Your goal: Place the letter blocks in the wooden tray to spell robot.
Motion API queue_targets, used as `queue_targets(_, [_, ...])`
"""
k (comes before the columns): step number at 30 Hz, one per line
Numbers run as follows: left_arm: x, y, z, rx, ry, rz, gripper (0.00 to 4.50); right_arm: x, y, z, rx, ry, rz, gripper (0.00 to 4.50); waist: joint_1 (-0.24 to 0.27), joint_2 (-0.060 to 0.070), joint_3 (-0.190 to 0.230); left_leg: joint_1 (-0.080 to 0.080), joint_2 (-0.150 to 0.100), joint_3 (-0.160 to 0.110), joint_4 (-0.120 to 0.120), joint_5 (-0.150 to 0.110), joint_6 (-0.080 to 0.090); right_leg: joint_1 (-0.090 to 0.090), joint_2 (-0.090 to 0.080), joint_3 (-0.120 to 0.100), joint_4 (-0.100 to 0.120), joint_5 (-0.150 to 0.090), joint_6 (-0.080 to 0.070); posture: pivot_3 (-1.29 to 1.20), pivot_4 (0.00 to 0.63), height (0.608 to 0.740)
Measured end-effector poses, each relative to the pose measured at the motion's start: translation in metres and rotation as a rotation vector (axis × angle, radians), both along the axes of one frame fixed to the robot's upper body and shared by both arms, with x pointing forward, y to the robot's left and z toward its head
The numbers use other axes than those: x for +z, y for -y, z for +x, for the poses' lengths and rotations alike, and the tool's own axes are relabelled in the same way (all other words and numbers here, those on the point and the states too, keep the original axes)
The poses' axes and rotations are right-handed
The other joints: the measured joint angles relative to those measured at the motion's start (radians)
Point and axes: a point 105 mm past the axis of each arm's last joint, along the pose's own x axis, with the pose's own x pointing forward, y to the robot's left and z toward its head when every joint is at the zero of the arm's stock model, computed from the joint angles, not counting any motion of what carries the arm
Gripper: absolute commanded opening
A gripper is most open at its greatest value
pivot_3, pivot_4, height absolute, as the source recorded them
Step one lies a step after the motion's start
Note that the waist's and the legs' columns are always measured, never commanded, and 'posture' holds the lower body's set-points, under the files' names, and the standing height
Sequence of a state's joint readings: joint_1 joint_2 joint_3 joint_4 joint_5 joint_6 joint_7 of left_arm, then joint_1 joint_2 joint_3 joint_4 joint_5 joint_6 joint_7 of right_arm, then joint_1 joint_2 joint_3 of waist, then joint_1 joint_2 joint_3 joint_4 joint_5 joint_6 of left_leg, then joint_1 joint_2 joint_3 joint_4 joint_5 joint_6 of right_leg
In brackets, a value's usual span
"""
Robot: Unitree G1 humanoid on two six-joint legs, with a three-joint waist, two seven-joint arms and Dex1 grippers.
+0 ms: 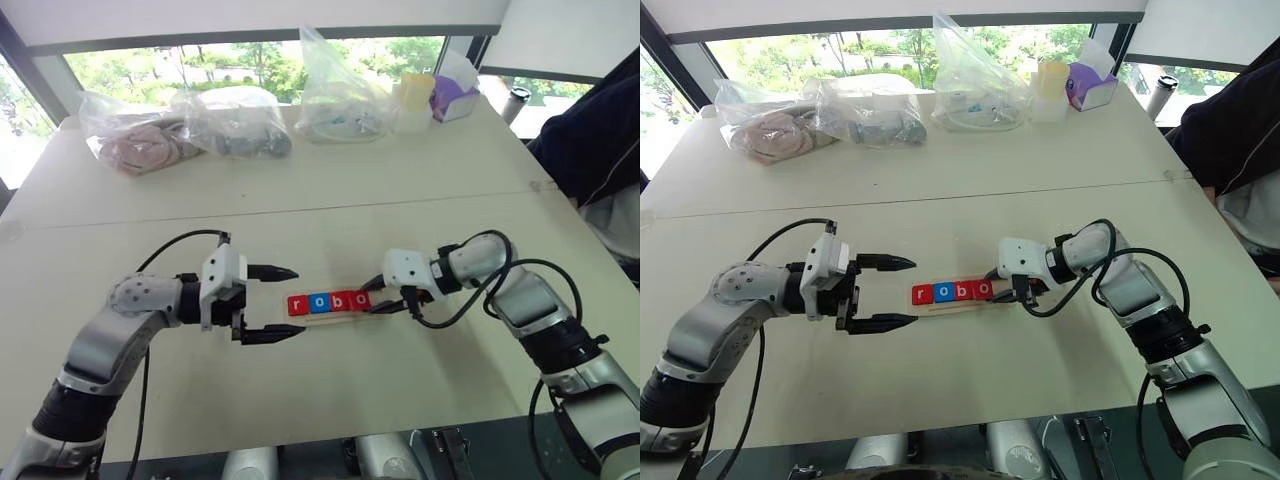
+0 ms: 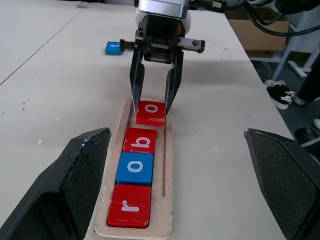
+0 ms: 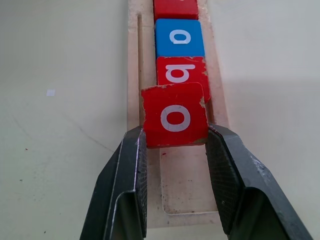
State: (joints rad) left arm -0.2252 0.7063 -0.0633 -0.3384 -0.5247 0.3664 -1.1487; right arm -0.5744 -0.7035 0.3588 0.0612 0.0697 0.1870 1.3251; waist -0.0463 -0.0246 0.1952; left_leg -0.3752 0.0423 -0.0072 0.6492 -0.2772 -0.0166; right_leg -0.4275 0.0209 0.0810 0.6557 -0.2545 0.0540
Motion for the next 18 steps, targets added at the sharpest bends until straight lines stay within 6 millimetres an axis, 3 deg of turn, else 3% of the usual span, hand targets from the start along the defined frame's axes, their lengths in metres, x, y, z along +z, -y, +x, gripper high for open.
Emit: queue_targets(18, [-0.0001, 0.0012, -0.0018, 0.011, -0.001, -0.010, 4.50, -0.0010, 0.0007, 0.0050, -0.012, 0.010, -0.003, 1.09, 0.001, 0.000, 0.000, 0.000, 0.000, 0.000, 0.000, 0.000, 0.000, 0.000, 0.000, 0.000, 0.000, 0.000, 0.000, 0.00, 0.150, 0.740])
